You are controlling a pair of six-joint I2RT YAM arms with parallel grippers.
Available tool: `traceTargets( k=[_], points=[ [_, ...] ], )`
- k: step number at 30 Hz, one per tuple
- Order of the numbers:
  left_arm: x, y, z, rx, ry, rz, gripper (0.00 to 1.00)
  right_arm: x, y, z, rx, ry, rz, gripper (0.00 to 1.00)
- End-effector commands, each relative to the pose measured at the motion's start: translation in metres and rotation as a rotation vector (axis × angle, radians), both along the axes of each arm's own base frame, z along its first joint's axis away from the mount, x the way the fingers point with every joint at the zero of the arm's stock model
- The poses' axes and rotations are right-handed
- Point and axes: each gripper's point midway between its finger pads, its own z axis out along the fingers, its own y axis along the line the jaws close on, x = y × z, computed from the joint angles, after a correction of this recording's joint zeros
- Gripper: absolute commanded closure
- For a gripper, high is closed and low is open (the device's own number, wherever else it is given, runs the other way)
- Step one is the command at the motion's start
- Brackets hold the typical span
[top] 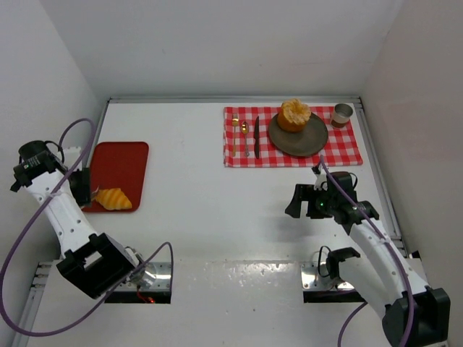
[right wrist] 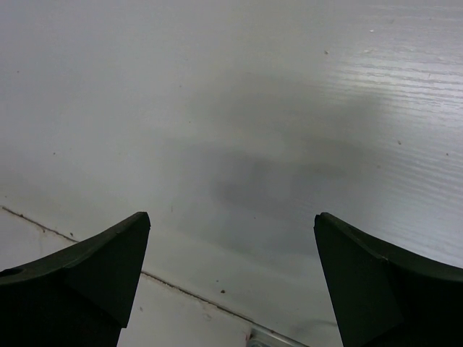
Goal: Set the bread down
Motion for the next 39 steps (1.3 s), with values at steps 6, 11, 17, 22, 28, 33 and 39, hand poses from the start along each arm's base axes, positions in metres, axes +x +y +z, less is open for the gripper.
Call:
traceTargets(
  k=[6, 11, 17, 22, 28, 33, 39],
  points=[
    [0.007, -0.018, -0.015, -0.146, -0.056, -0.127, 0.44, 0.004, 0.009, 0.015, 0.046, -0.066, 0.030, 0.05],
    [0.011, -0.019, -0.022, -0.176, -0.045, -0.151, 0.40, 0.001, 0.007, 0.015, 0.050, -0.077, 0.002, 0.06],
    [0.009, -0.022, -0.043, -0.243, 0.009, -0.133, 0.40, -0.005, 0.003, 0.013, 0.032, -0.062, -0.002, 0.06],
    [0.010, -0.007, -0.043, -0.168, 0.009, -0.101, 0.39, -0.003, 0.003, 0.015, 0.030, -0.066, -0.006, 0.06],
    [0.022, -0.008, -0.045, -0.150, 0.011, -0.097, 0.39, -0.002, 0.004, 0.014, 0.034, -0.062, -0.004, 0.06],
    [0.025, -0.005, -0.039, -0.119, 0.010, -0.098, 0.39, -0.002, 0.003, 0.014, 0.029, -0.062, -0.005, 0.06],
    [0.030, -0.004, -0.014, -0.078, -0.034, -0.110, 0.39, -0.001, 0.004, 0.015, 0.038, -0.066, -0.008, 0.06]
  ],
)
